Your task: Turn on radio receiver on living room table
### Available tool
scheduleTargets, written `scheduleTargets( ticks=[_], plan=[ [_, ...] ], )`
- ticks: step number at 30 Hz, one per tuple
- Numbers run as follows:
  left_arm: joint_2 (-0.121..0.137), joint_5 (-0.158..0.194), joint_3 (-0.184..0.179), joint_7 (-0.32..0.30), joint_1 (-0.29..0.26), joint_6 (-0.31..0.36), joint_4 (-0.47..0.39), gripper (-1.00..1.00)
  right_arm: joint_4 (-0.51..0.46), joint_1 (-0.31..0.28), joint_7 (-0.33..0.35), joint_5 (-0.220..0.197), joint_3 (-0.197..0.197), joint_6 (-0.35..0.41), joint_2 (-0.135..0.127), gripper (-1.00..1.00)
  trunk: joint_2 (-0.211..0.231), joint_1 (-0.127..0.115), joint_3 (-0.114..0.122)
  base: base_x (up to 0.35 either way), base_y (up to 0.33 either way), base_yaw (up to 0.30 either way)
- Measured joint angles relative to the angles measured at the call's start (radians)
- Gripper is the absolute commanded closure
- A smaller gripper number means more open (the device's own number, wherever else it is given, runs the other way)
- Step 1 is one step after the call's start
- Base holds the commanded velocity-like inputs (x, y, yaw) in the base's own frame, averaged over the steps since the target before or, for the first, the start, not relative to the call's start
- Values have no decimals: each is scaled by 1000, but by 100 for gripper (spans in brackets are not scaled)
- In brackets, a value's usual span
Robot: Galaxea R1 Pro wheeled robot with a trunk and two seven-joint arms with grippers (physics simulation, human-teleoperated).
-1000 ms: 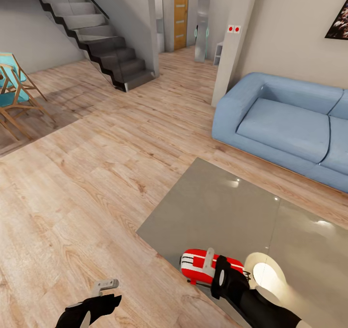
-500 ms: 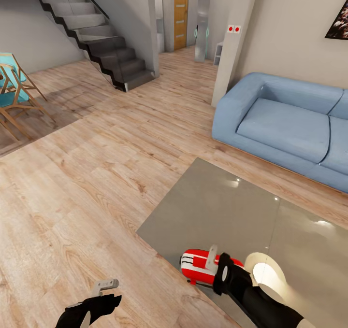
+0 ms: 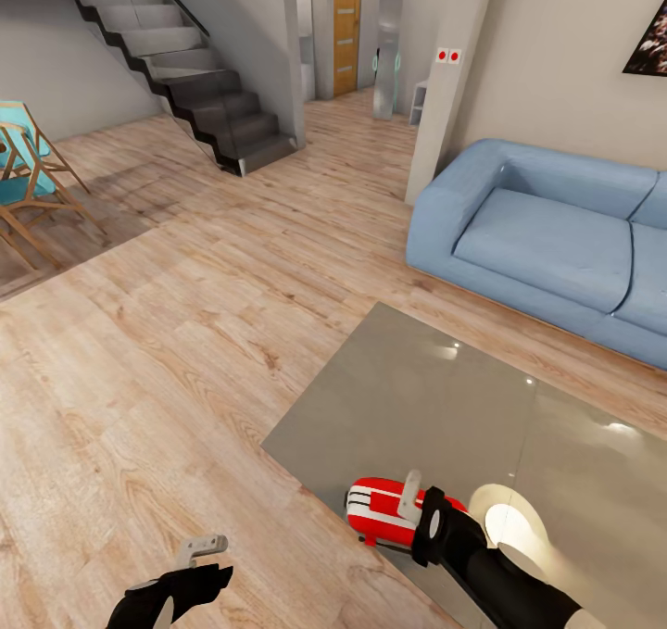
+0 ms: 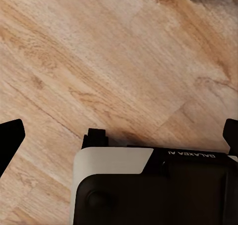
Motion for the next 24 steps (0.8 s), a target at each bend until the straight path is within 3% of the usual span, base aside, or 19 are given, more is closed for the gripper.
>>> scheduleTargets(
  ticks=[17,24],
  plan=[
    [0,0,0,0,0,0,0,-100,68,-38,-1,0,-7,-30,7,-100,0,0,0,0,0,0],
    [0,0,0,0,0,0,0,-100,72,-44,-1,1,-26,-37,7,-100,0,0,0,0,0,0]
  ],
)
